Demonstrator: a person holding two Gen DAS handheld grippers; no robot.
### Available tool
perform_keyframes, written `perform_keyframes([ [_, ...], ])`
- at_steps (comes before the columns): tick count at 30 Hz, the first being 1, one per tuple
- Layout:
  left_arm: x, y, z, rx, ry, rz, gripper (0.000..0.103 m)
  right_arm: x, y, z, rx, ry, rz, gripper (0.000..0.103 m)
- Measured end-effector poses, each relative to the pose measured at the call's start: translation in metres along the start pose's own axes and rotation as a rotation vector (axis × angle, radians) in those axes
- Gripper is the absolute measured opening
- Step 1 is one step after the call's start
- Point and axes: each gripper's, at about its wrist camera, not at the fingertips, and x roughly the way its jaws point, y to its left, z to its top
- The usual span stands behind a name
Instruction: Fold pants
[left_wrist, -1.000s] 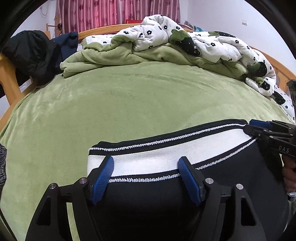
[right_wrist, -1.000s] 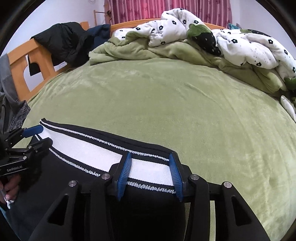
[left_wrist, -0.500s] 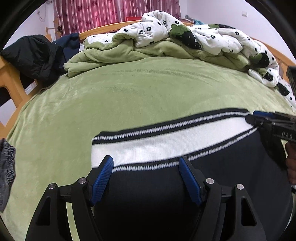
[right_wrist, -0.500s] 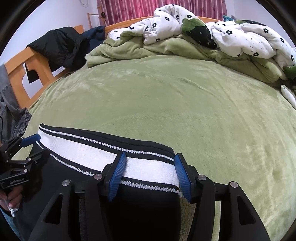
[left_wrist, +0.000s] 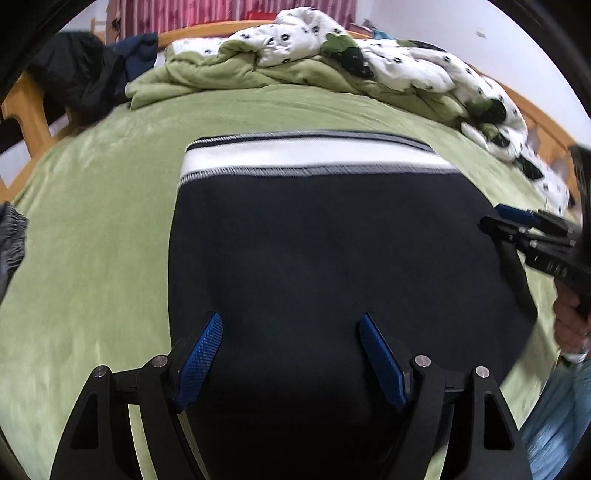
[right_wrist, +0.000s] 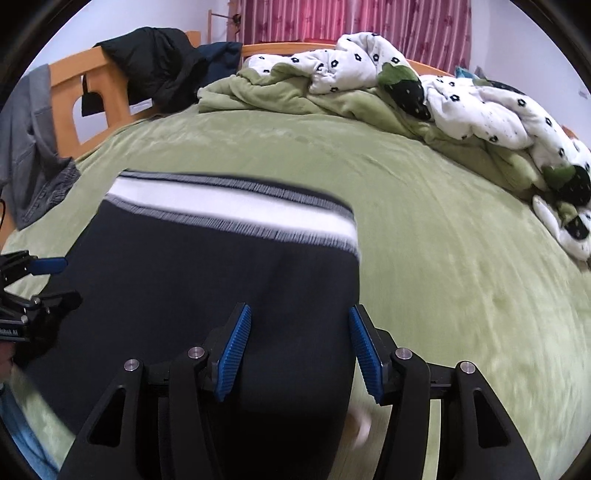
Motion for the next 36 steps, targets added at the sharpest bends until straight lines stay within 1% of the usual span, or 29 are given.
perform_keyframes([
  [3,-0.016,-0.01,-0.022,0.005,-0.022,0.024,0.074,-0.019,-0.001,-0.025,0.043,0.013,0.032,0.054],
  [4,-0.024,-0.012,-0.031,0.004,-0.032,0.035,0.074,-0.023,0.0,-0.033,0.046,0.024,0.036,0.054],
  [6,-0.032,-0.014,-0.04,0.015,-0.027,0.046,0.074,-0.033,0.002,-0.047,0.04,0.02,0.029,0.054],
  [7,-0.035,-0.016,-0.048,0.033,-0.022,0.075,0.074,-0.037,0.003,-0.052,0.042,0.018,0.036,0.054],
  [9,-0.04,-0.016,-0.057,0.055,-0.019,0.107,0.075,-0.043,0.006,-0.063,0.036,0.03,0.038,0.054],
  [11,-0.045,-0.012,-0.067,0.042,0.007,0.096,0.075,-0.044,0.01,-0.075,0.019,0.056,0.028,0.054],
  [13,-0.045,-0.004,-0.074,0.021,0.064,0.078,0.076,-0.045,0.013,-0.084,0.01,0.064,0.018,0.054],
  [14,-0.044,0.0,-0.08,0.015,0.09,0.104,0.076,-0.046,0.014,-0.086,0.0,0.065,0.011,0.054],
  [15,-0.045,0.003,-0.086,0.017,0.094,0.132,0.076,-0.047,0.014,-0.087,-0.002,0.064,0.012,0.054],
  [16,-0.047,0.004,-0.092,0.027,0.087,0.154,0.076,-0.049,0.013,-0.087,0.003,0.061,0.018,0.054],
  [19,-0.058,0.008,-0.107,0.055,0.061,0.186,0.076,-0.052,0.004,-0.085,0.056,0.061,0.058,0.054],
  [22,-0.061,0.009,-0.107,0.07,0.052,0.221,0.075,-0.049,-0.002,-0.081,0.095,0.063,0.077,0.054],
  [25,-0.057,0.004,-0.099,0.101,0.047,0.278,0.069,-0.045,0.0,-0.077,0.091,0.063,0.067,0.054],
  [27,-0.056,-0.002,-0.092,0.129,0.035,0.294,0.063,-0.044,0.003,-0.075,0.081,0.059,0.057,0.054],
  [28,-0.057,-0.005,-0.089,0.143,0.018,0.299,0.052,-0.044,0.004,-0.075,0.077,0.057,0.054,0.054],
  [29,-0.058,-0.007,-0.085,0.145,-0.005,0.305,0.038,-0.044,0.004,-0.074,0.076,0.056,0.052,0.054],
  [30,-0.058,-0.005,-0.083,0.13,-0.019,0.295,0.033,-0.044,0.004,-0.074,0.078,0.056,0.054,0.054],
  [31,-0.059,-0.002,-0.08,0.089,-0.033,0.284,0.026,-0.044,0.003,-0.074,0.078,0.056,0.057,0.054],
  [33,-0.062,0.009,-0.08,-0.006,-0.072,0.259,0.025,-0.044,0.001,-0.074,0.078,0.055,0.063,0.054],
  [34,-0.06,0.014,-0.082,-0.046,-0.064,0.233,0.024,-0.044,0.0,-0.074,0.077,0.054,0.064,0.054],
  [36,-0.049,0.014,-0.093,-0.036,0.0,0.216,0.023,-0.046,-0.001,-0.076,0.075,0.054,0.064,0.054],
])
